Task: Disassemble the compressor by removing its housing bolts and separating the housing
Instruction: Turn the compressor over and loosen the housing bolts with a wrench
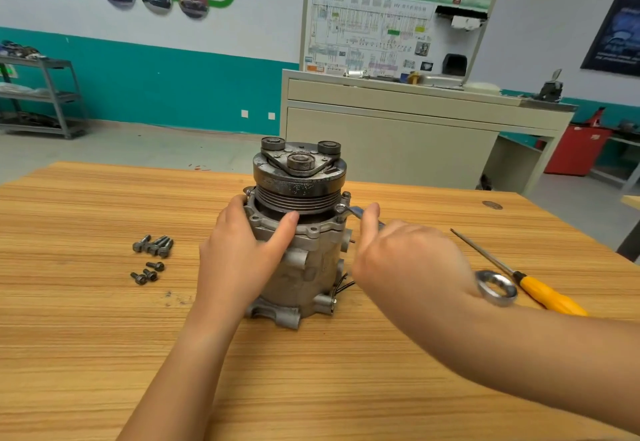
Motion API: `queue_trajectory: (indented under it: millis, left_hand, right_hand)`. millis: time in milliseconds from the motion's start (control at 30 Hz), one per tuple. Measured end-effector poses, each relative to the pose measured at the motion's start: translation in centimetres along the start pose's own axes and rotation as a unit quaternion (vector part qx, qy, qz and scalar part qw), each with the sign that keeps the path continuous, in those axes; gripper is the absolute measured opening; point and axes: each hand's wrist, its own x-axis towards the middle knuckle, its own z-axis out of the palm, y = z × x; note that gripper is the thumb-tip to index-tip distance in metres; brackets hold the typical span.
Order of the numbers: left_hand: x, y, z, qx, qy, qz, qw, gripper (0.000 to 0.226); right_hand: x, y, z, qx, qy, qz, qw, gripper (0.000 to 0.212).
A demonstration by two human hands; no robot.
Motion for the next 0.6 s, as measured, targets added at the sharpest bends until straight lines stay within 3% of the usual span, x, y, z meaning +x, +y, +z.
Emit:
queue_trajectory:
  millis: [133, 200, 267, 367, 433, 600]
  left_hand:
    - [0.0, -0.4, 0.3, -0.022, -0.003, -0.004, 1.000, 0.085]
    - [0.2, -0.5, 0.4, -0.037, -0.005, -0.008, 0.999, 0.083]
    - [0.3, -0.6, 0.5, -0.046, 0.000, -0.010, 0.999, 0.080]
    - [0.3, -0.7, 0.6, -0.070, 0.006, -0.018, 0.997, 0.076]
    - [0.3, -0.9, 0.6, -0.098, 0.003, -0.029, 0.995, 0.076]
    - [0.3, -0.9, 0.5, -0.133, -0.004, -0.039, 0.990, 0.074]
  right_hand:
    - [-0.2, 3.4, 3.2, -0.035, 0.065, 0.029, 0.997, 0.063]
    - [0.5, 5.7, 5.2, -0.011, 0.168, 0.019, 0.986, 0.063]
    - [2.0, 7.3, 8.2, 0.056, 0.359, -0.027, 0.931, 0.047]
    - [5.8, 7.8, 10.8, 0.101, 0.480, -0.046, 0.870, 0.021]
    - [8.3, 6.8, 11.5, 0.147, 0.524, -0.004, 0.839, 0.017]
    - [11.2, 3.2, 11.7, 0.288, 0.526, 0.086, 0.796, 0.017]
